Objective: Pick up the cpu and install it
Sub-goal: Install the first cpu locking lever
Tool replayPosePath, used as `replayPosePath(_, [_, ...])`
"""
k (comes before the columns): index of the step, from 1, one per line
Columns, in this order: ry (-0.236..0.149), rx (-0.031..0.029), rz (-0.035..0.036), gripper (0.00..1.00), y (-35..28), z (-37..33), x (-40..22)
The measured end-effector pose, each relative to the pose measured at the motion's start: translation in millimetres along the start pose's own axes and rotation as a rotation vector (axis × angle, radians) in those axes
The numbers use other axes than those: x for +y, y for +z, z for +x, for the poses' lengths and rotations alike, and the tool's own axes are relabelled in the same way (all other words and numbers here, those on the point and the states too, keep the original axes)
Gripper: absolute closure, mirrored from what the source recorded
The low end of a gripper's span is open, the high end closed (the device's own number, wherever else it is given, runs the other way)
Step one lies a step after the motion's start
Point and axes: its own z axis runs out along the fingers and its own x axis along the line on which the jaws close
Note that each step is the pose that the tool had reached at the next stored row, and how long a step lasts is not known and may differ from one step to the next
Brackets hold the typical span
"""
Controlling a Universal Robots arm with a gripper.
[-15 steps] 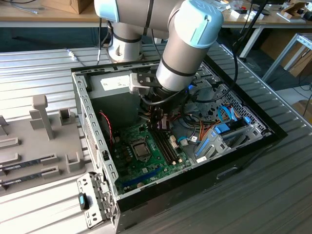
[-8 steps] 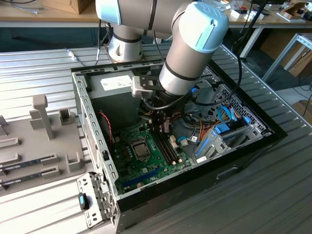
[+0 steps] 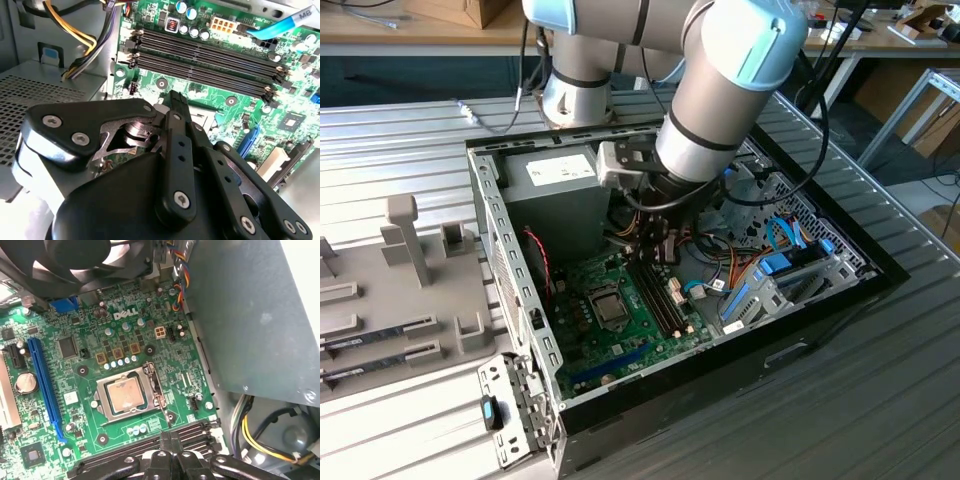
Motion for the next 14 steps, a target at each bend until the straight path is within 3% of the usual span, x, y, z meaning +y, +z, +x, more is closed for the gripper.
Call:
replayPosePath(7, [-0.010,-0.0042,-0.0026,0.89,-2.2,-10.2,1.6])
replayPosePath(12, [-0.097,0.0024,-0.0071,0.89,-2.2,-10.8,1.8])
replayPosePath(14, [-0.117,-0.0011,-0.0090,0.89,-1.8,-11.2,1.9])
